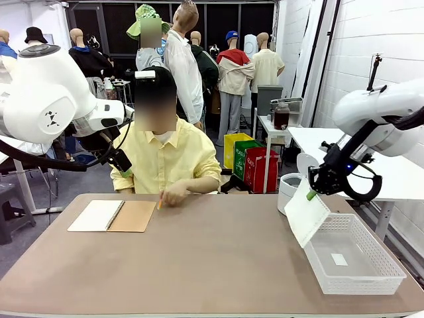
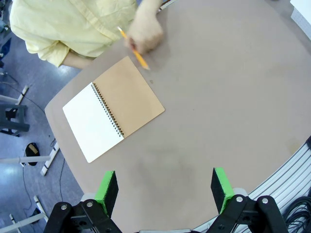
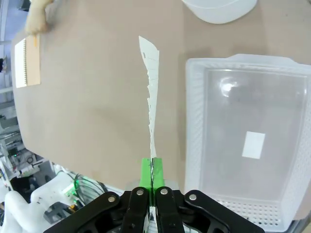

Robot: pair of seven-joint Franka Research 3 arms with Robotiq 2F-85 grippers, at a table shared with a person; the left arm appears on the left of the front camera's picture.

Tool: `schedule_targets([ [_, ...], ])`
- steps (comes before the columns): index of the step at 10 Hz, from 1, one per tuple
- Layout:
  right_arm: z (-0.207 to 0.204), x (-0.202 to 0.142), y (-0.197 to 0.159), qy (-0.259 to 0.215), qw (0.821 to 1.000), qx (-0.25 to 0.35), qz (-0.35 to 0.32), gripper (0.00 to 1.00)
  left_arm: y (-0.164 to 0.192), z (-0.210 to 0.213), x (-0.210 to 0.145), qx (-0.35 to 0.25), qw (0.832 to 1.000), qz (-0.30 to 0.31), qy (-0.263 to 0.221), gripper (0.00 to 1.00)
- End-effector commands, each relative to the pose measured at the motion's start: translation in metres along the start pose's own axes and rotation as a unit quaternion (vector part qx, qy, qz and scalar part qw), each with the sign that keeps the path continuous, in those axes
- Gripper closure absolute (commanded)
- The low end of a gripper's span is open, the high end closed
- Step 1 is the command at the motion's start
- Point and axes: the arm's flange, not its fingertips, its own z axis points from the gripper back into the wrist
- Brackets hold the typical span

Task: Sort the paper based on its condition.
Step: If a person hands you a paper, place it in the Organizing basket , and if it's crumpled, put it in the Trash can.

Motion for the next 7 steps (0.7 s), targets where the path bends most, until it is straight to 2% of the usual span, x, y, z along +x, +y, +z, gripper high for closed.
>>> schedule_targets([
  [1,-0.002,-0.007,-0.024,-0.001,1.000,-0.021,0.022,1.00,0.001,0.001,0.000,0.000,1.000,0.001,-0.002,0.00],
  [4,-0.008,-0.009,-0.059,0.002,0.999,-0.036,0.022,1.00,0.001,0.001,0.000,0.000,1.000,0.001,-0.002,0.00],
  [7,-0.032,-0.002,-0.091,0.031,0.997,-0.069,0.000,1.00,0.001,0.001,0.000,0.000,1.000,0.001,-0.002,0.00],
])
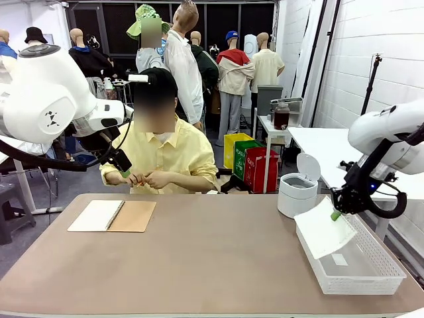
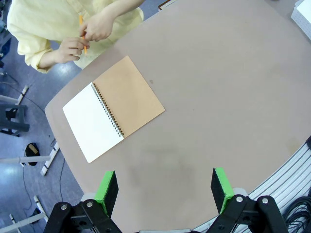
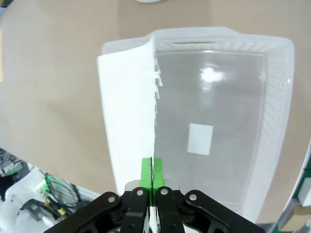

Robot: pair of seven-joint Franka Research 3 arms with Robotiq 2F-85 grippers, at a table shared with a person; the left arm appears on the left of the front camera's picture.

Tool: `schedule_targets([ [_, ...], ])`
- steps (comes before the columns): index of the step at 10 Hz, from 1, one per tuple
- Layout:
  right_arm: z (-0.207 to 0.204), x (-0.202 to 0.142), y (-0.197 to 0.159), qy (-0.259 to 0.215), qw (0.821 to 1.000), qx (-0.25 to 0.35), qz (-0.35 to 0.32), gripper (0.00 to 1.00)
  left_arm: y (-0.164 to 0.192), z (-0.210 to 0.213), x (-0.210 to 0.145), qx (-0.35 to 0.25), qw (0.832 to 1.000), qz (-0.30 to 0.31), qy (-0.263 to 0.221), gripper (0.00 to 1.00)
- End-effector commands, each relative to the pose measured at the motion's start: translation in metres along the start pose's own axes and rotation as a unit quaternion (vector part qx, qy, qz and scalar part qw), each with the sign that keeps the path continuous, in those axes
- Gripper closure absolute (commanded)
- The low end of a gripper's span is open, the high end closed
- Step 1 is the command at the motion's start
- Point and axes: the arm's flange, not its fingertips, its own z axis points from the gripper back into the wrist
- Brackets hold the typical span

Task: Sort the paper based on its condition.
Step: If a person hands you a paper, place it in the Organizing basket , and if it's crumpled, put it in the Trash can.

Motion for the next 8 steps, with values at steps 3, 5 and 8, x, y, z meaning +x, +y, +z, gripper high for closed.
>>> schedule_targets([
  [3,-0.028,0.008,-0.027,0.012,0.998,-0.046,-0.034,1.00,0.001,0.001,0.000,0.000,1.000,0.001,-0.002,0.00],
  [5,-0.038,0.009,-0.035,0.015,0.997,-0.063,-0.047,1.00,0.001,0.001,0.000,0.000,1.000,0.001,-0.002,0.00],
  [8,-0.055,0.013,-0.035,0.025,0.996,-0.060,-0.054,1.00,0.001,0.001,0.000,0.000,1.000,0.001,-0.002,0.00],
])
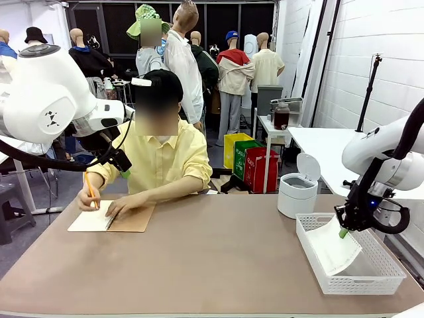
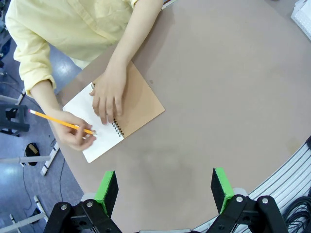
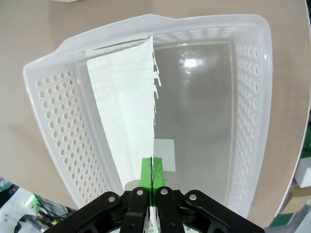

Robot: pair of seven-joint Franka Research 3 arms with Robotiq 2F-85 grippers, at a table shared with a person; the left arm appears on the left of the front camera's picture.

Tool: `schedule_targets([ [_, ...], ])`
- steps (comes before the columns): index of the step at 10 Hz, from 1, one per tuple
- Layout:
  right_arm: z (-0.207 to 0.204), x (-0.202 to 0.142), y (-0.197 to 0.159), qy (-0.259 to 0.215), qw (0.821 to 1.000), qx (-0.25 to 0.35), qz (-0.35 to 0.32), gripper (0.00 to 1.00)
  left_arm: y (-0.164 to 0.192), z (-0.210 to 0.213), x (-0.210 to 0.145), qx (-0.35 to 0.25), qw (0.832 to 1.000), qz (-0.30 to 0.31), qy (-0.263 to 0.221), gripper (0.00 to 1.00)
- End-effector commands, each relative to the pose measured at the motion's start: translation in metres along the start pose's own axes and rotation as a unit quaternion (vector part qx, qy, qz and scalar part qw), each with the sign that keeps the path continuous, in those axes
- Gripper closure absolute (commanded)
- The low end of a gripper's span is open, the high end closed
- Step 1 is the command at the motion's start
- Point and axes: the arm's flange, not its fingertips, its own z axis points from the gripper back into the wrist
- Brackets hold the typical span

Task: Sort the paper based on its condition.
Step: If a person hands you a paper, place it in the Organizing basket , and if it's crumpled, put it in the Trash can.

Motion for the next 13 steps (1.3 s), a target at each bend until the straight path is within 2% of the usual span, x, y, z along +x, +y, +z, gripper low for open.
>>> schedule_targets([
  [1,-0.012,-0.001,0.004,0.003,1.000,-0.018,-0.009,1.00,0.001,0.001,0.000,0.000,1.000,0.001,-0.002,0.00],
  [2,-0.012,-0.001,0.004,0.009,1.000,-0.015,-0.014,1.00,0.001,0.001,0.000,0.000,1.000,0.001,-0.002,0.00],
  [3,-0.012,-0.002,0.005,0.016,1.000,-0.017,-0.014,0.95,0.001,0.001,0.000,0.000,1.000,0.001,-0.002,0.00],
  [7,-0.006,-0.006,0.008,0.035,0.997,-0.055,-0.044,0.15,0.001,0.001,0.000,0.000,1.000,0.001,-0.002,0.00],
  [8,-0.004,-0.006,0.009,0.037,0.996,-0.064,-0.049,0.00,0.001,0.001,0.000,0.000,1.000,0.001,-0.002,0.00],
  [13,0.015,-0.007,0.018,0.033,0.992,-0.105,-0.069,0.00,0.001,0.001,0.000,0.000,1.000,0.001,-0.002,0.00],
])
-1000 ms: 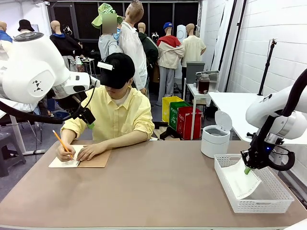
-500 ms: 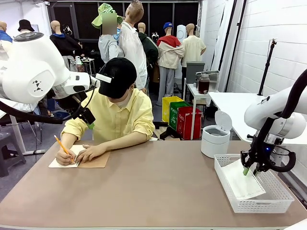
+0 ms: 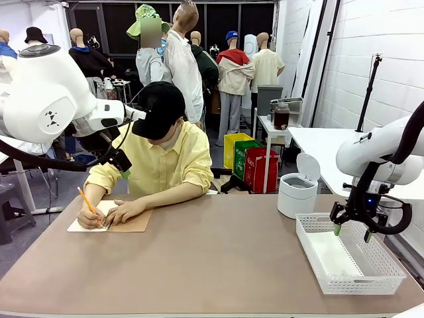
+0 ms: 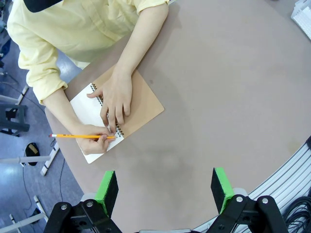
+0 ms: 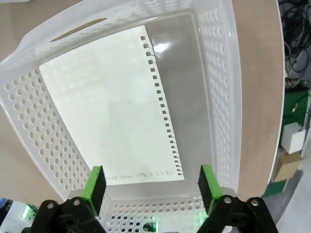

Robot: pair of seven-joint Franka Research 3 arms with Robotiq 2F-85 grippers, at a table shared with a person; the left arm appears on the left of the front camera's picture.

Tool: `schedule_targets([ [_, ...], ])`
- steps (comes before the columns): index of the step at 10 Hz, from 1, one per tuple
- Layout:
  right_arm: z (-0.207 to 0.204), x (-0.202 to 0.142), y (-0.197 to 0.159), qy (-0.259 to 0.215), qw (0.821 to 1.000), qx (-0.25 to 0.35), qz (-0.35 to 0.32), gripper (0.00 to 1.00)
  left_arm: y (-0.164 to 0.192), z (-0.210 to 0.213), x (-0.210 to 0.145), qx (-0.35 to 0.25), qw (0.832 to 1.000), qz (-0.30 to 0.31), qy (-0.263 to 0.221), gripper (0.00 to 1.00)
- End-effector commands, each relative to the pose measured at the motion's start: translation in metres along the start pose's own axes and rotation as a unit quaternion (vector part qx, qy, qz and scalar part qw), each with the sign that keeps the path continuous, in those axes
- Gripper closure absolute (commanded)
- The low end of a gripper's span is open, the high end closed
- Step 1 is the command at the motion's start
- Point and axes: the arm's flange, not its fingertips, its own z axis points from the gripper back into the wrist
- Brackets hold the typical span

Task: Sort the paper based on its condition.
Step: If a person hands you a paper, place it in the Organizing basket , and if it's crumpled, put it in the Trash can.

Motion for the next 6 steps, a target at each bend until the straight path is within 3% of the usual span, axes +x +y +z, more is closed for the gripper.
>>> schedule_targets([
  [1,0.013,-0.001,0.006,-0.003,0.999,-0.027,-0.019,0.00,0.001,0.001,0.000,0.000,1.000,0.001,-0.003,0.00],
  [2,0.016,0.000,0.009,-0.031,0.999,-0.025,-0.029,0.00,0.001,0.001,0.000,0.000,1.000,0.001,-0.003,0.00],
  [3,0.005,-0.001,0.002,-0.003,1.000,-0.006,-0.004,0.00,0.001,0.001,0.000,0.000,1.000,0.001,-0.003,0.00],
  [6,0.005,-0.001,0.002,-0.003,1.000,-0.006,-0.004,0.00,0.001,0.001,0.000,0.000,1.000,0.001,-0.003,0.00],
])
